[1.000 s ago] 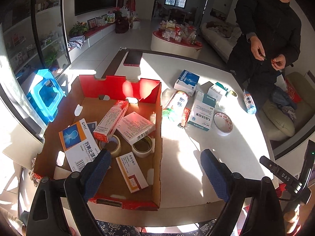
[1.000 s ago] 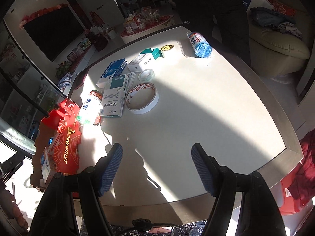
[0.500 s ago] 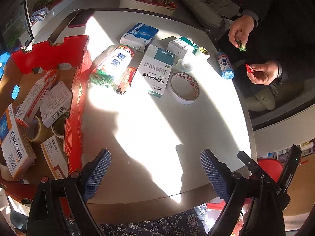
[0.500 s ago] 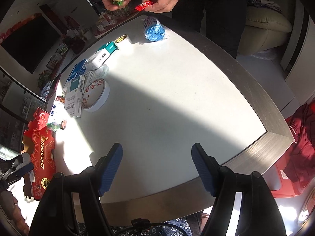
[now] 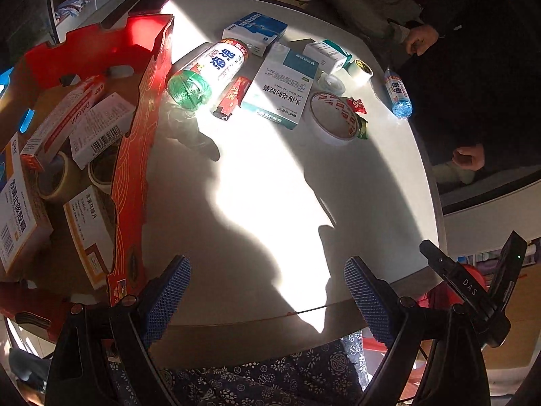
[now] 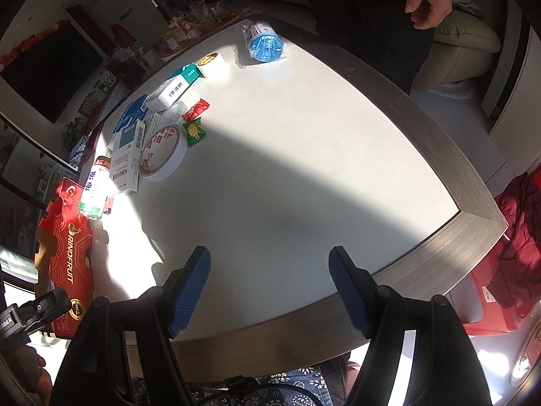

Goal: Organize objects
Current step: 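Move both open tools forward over the remaining items on the table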

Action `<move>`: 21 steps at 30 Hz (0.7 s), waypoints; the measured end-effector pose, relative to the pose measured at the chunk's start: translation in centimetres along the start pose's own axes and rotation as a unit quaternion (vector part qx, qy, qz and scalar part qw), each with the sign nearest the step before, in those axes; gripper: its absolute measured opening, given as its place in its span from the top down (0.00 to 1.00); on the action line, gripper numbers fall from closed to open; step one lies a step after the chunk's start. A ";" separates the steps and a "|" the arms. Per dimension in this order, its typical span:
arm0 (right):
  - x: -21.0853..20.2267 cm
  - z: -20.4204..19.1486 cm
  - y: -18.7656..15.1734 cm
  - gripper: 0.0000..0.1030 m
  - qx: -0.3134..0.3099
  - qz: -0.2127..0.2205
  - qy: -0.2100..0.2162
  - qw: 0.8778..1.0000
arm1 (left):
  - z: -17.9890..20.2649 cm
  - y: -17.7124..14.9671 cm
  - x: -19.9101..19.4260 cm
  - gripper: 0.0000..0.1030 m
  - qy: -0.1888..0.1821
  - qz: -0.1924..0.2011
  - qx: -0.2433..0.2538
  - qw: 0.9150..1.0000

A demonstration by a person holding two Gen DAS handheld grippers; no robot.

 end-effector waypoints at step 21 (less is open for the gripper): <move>0.3 -1.2 2.8 0.30 -0.022 -0.012 0.001 1.000 | 2.2 3.8 2.0 0.08 0.018 -0.008 0.027 0.999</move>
Point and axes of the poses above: each gripper's, at about its wrist camera, not at the fingertips, and x roughly the way its jaws point, z to its right, y to its top, the point moved 7 cm from there along x, roughly the way its jaws point, and after that the axes turned 12 degrees about x, right-handed, at the moved point
